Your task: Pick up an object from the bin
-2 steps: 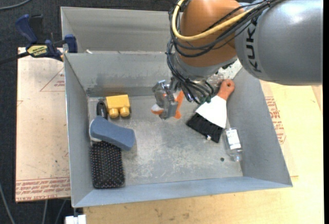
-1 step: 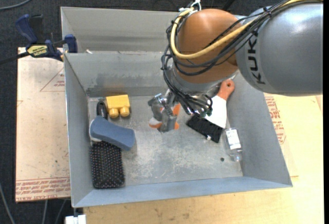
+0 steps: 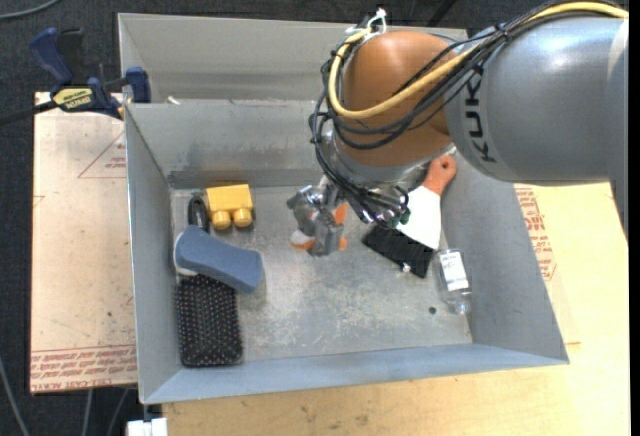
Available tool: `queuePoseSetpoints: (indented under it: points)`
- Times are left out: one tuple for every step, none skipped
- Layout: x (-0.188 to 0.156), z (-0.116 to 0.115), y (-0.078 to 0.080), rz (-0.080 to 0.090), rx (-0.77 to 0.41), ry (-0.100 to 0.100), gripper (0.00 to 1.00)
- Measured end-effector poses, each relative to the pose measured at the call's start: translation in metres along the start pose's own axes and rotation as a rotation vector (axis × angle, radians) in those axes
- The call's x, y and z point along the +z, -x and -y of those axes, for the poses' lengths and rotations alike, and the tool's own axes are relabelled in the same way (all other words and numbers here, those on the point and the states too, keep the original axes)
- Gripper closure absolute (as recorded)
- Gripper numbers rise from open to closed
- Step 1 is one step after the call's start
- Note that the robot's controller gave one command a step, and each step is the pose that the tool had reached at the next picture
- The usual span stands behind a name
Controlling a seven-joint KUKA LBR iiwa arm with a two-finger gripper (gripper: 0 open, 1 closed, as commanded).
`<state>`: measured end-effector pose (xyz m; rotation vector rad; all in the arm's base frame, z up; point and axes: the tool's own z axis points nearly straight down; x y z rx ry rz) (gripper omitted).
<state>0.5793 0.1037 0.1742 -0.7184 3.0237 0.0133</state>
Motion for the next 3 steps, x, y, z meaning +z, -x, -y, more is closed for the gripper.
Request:
queuePoseSetpoints:
  points:
    - [0.029,-0.002,-0.001,-0.010,-0.112,0.005,1.00]
    - [-0.003,0.013,0.005,-0.003,-0.138,0.004,1.00]
    - [-0.033,0.008,-0.003,-0.004,-0.112,0.003,1.00]
